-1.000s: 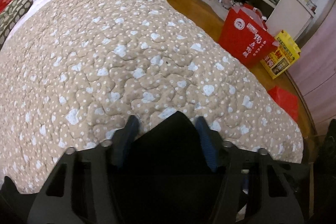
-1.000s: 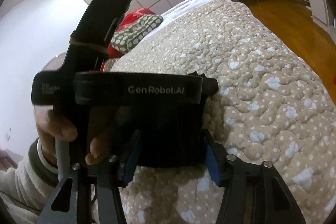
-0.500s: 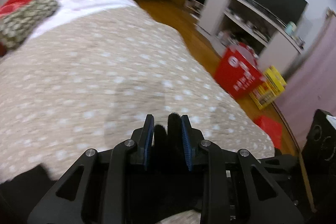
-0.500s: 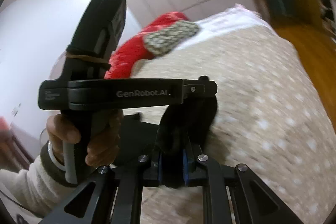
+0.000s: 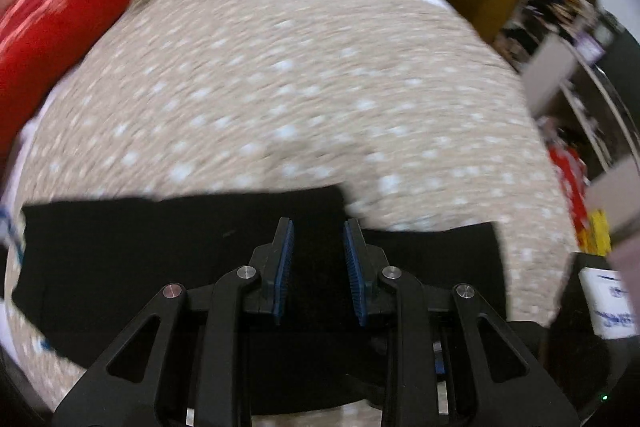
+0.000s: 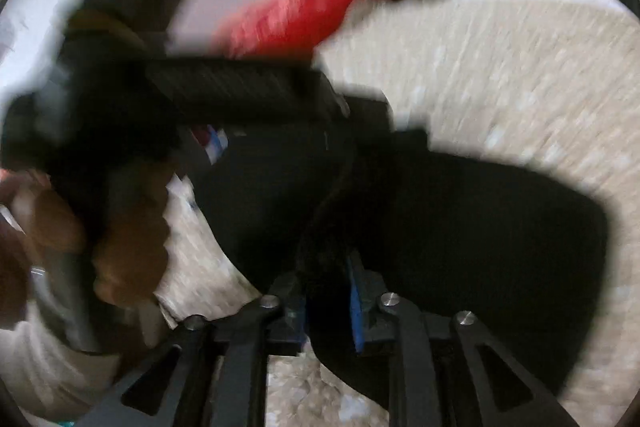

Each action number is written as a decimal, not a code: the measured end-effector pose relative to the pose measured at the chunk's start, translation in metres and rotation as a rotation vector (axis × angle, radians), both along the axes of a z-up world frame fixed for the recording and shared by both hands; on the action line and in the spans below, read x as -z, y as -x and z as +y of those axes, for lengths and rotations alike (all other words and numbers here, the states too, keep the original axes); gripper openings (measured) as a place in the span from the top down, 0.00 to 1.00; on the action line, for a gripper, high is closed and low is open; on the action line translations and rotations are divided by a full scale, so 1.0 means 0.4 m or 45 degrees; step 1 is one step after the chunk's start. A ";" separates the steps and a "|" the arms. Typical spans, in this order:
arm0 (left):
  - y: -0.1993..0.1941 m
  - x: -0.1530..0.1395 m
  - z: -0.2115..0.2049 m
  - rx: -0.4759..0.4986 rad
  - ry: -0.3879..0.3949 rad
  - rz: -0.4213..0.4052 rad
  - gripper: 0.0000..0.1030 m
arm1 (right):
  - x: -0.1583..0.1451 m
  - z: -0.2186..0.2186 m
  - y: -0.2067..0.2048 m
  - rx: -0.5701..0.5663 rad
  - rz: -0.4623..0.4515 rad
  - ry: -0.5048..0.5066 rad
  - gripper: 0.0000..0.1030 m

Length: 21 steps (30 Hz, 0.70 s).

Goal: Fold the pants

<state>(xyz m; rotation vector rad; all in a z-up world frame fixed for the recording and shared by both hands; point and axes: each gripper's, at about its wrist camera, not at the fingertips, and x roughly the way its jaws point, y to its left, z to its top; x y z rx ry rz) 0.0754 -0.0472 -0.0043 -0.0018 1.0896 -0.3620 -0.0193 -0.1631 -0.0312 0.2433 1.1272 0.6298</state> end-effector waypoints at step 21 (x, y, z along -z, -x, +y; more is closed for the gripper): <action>0.127 0.055 -0.035 -0.137 -0.123 -0.121 0.65 | -0.034 -0.188 -0.032 0.198 -0.096 0.392 0.86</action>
